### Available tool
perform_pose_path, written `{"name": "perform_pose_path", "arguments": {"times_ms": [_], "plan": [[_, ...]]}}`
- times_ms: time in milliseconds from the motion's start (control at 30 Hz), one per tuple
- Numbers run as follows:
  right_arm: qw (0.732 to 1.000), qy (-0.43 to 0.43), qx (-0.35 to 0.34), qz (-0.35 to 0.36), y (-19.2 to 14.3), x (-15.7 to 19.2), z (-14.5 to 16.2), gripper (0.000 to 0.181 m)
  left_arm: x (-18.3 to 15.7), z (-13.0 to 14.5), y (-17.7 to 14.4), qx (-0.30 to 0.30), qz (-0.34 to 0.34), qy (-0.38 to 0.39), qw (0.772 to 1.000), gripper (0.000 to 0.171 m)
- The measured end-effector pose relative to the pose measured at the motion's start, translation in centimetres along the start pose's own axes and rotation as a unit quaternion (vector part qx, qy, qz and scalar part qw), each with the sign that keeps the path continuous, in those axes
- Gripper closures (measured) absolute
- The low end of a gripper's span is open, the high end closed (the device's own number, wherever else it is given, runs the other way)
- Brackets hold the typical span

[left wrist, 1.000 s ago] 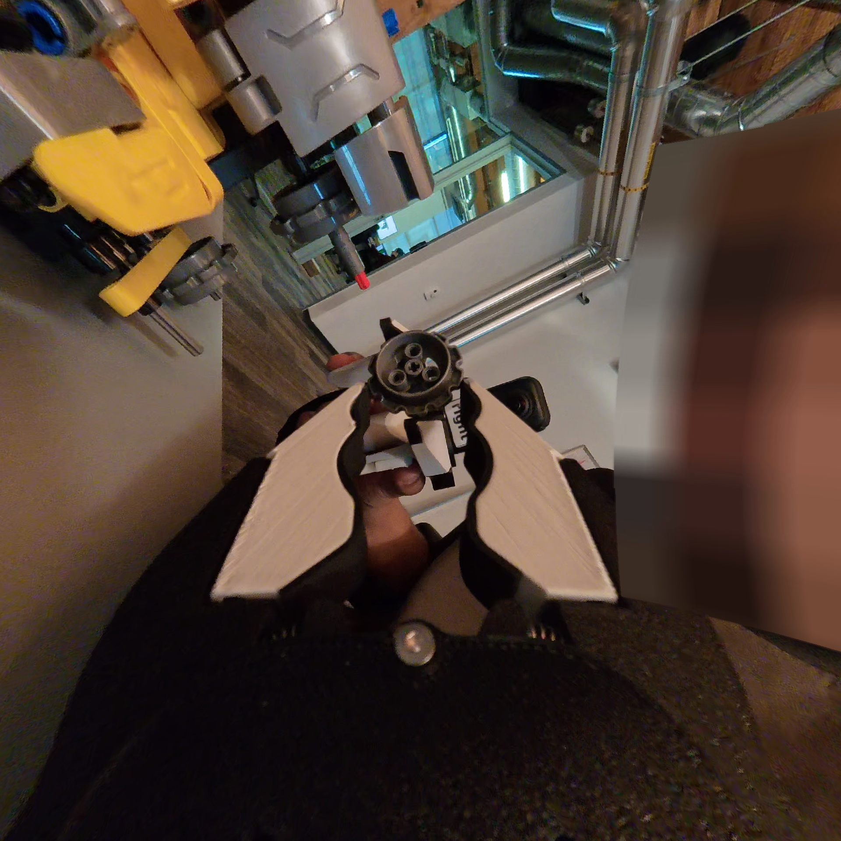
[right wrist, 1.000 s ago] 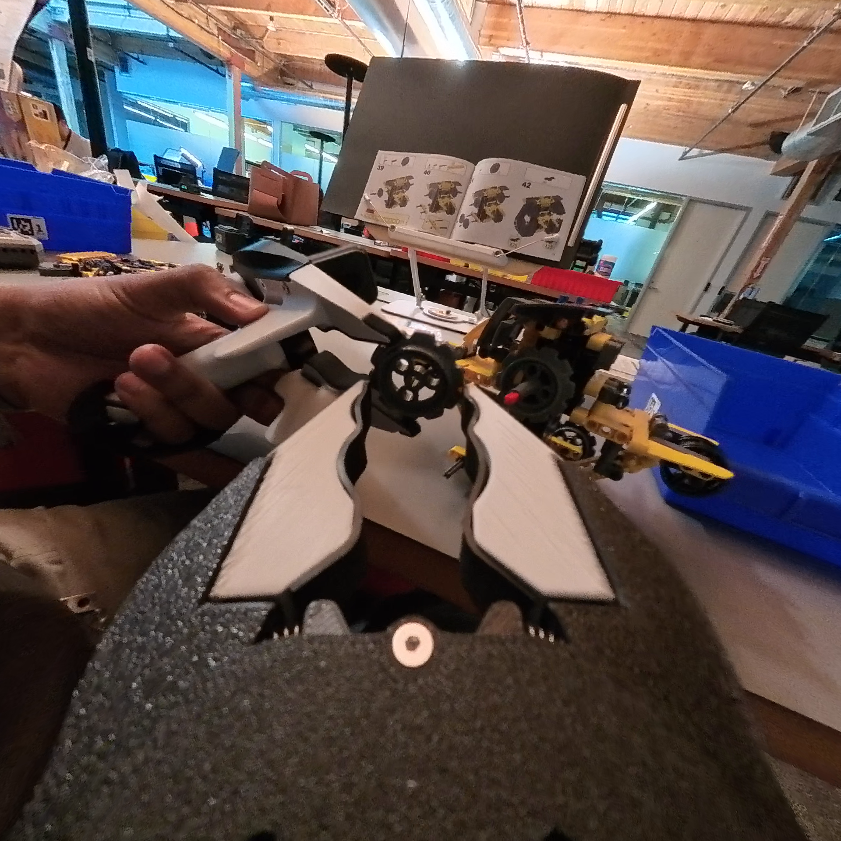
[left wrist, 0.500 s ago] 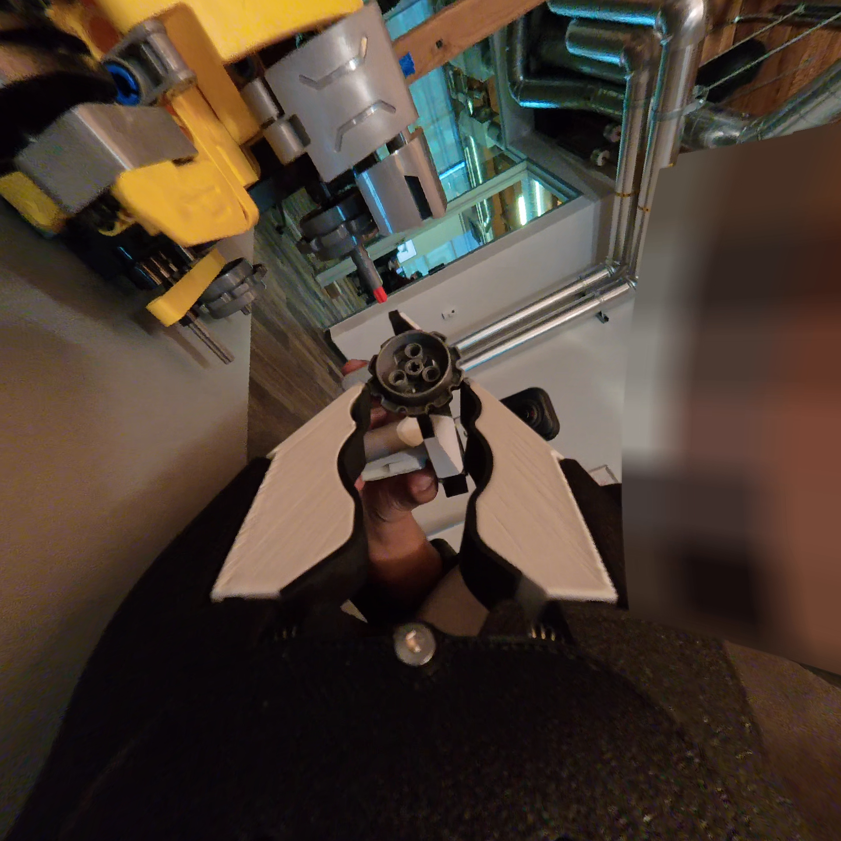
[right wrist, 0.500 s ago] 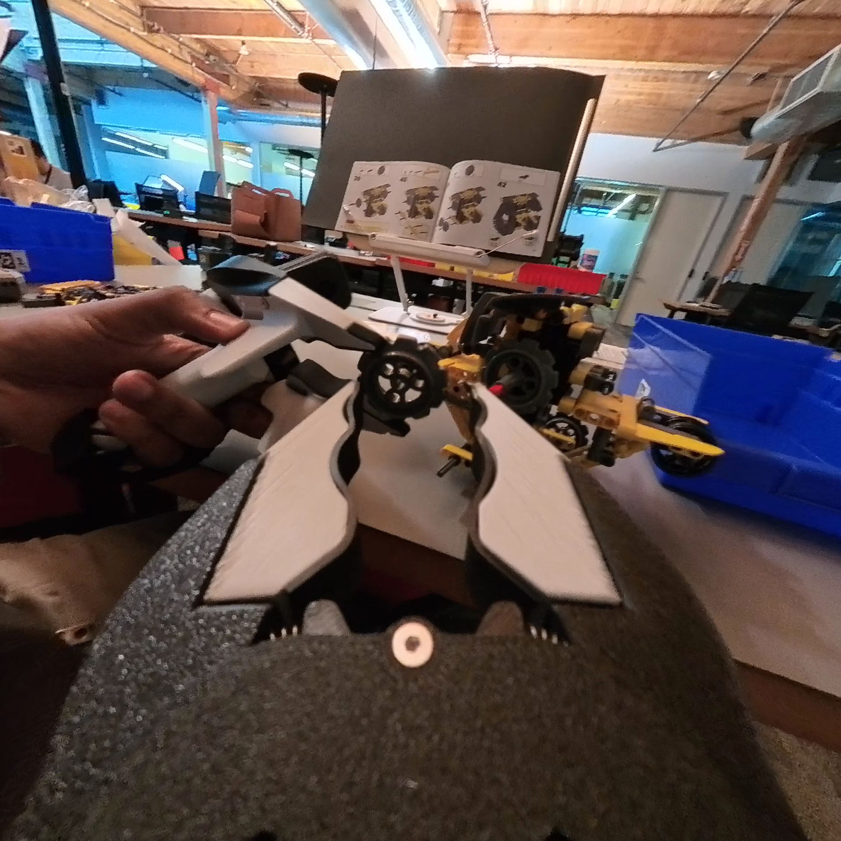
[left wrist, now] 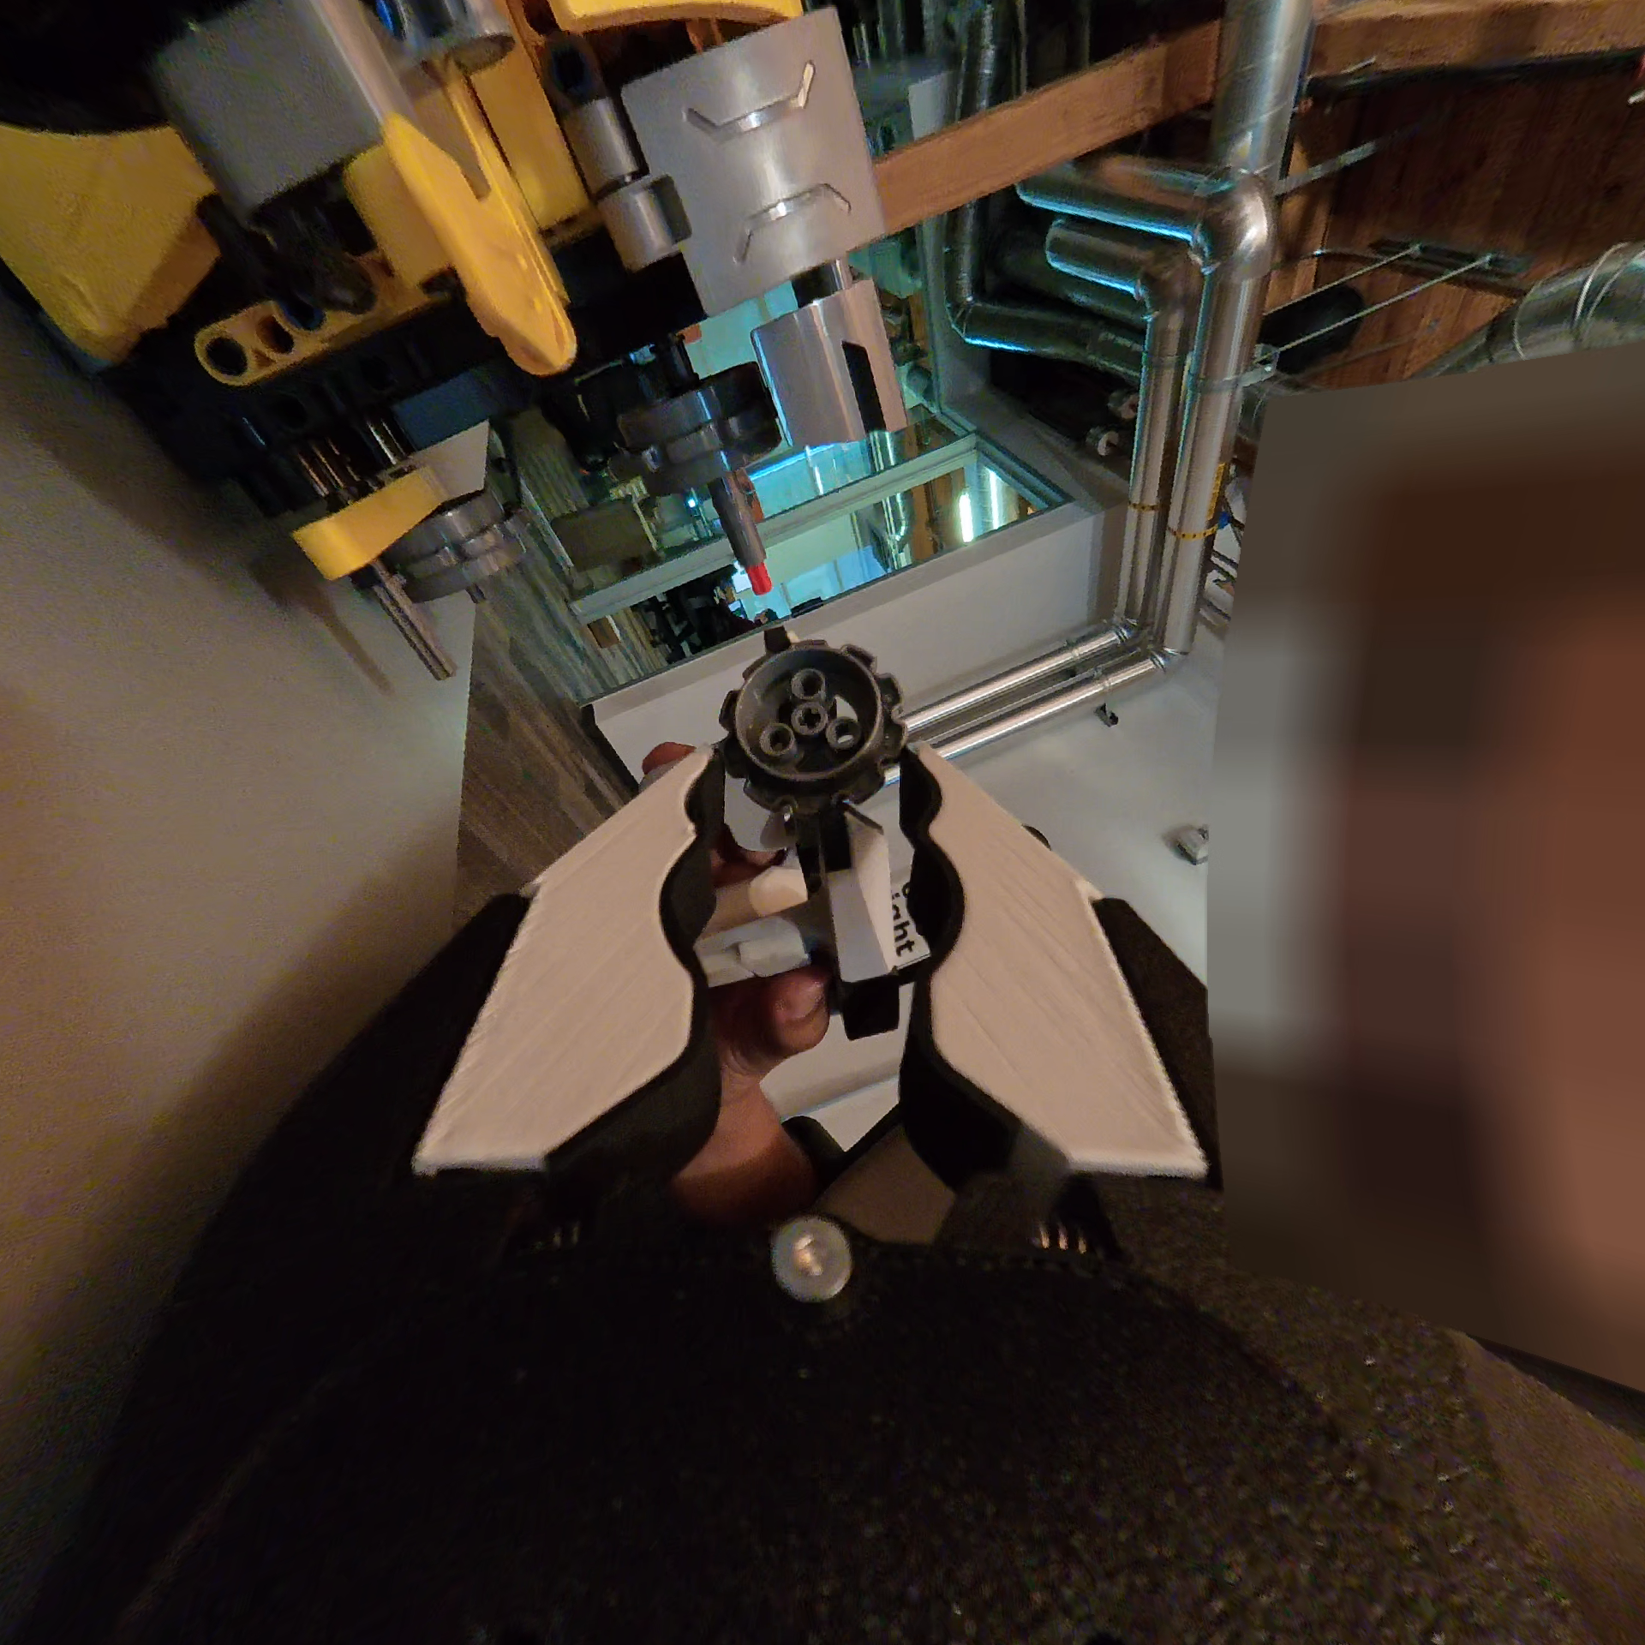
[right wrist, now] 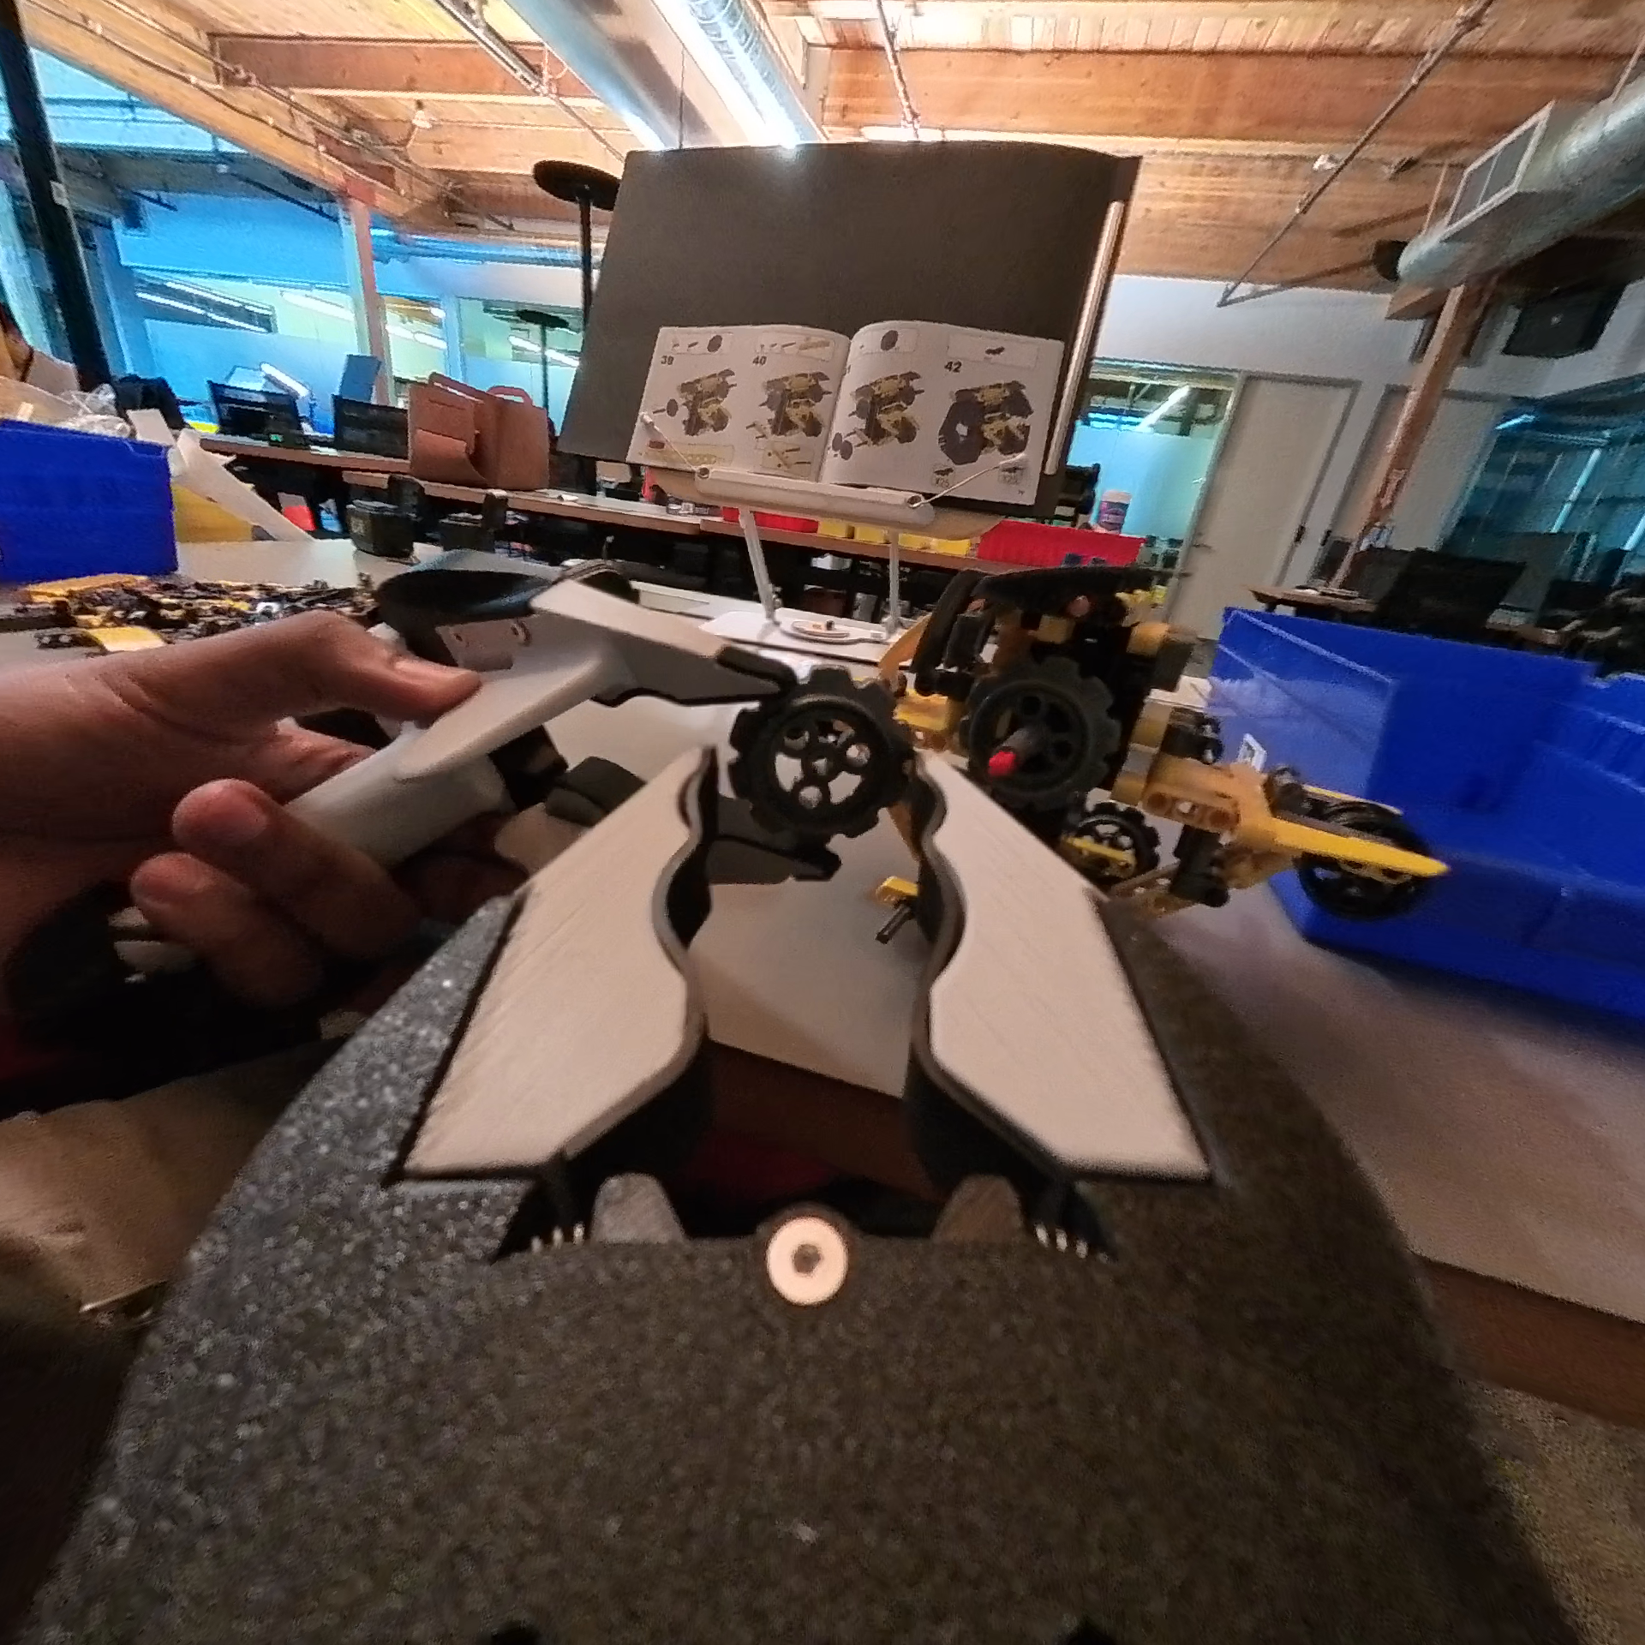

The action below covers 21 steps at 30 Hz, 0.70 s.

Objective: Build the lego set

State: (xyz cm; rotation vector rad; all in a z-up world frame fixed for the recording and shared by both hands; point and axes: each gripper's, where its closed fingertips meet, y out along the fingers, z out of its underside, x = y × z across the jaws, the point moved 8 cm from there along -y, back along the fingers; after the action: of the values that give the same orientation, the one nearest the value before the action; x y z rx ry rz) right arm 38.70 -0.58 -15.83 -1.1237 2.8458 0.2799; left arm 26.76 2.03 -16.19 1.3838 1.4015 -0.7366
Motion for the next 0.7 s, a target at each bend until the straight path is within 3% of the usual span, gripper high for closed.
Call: {"name": "perform_pose_path", "arguments": {"times_ms": [233,300,433,533,700], "plan": [[1.0,-0.016,0.02,-0.002,0.0,-0.1,0.2,0.141,0.1,0.0,-0.3,0.0,-0.03,0.01,1.0,0.136],[0.999,-0.035,0.034,0.017,-0.1,-0.6,0.5,0.142,-0.1,-0.2,-0.7,-0.001,-0.067,0.042,0.997,0.117],[0.988,-0.087,0.111,0.062,-0.5,-2.2,2.1,0.142,-0.6,-0.4,-1.4,0.017,-0.183,0.161,0.97,0.117],[0.987,-0.079,0.113,0.079,-0.7,-2.5,2.6,0.142,-0.7,-0.3,-1.4,0.03,-0.244,0.233,0.941,0.117],[0.985,-0.074,0.129,0.083,0.0,-1.8,3.5,0.142,-0.3,-0.3,-1.1,0.053,-0.279,0.26,0.923,0.127]]}}
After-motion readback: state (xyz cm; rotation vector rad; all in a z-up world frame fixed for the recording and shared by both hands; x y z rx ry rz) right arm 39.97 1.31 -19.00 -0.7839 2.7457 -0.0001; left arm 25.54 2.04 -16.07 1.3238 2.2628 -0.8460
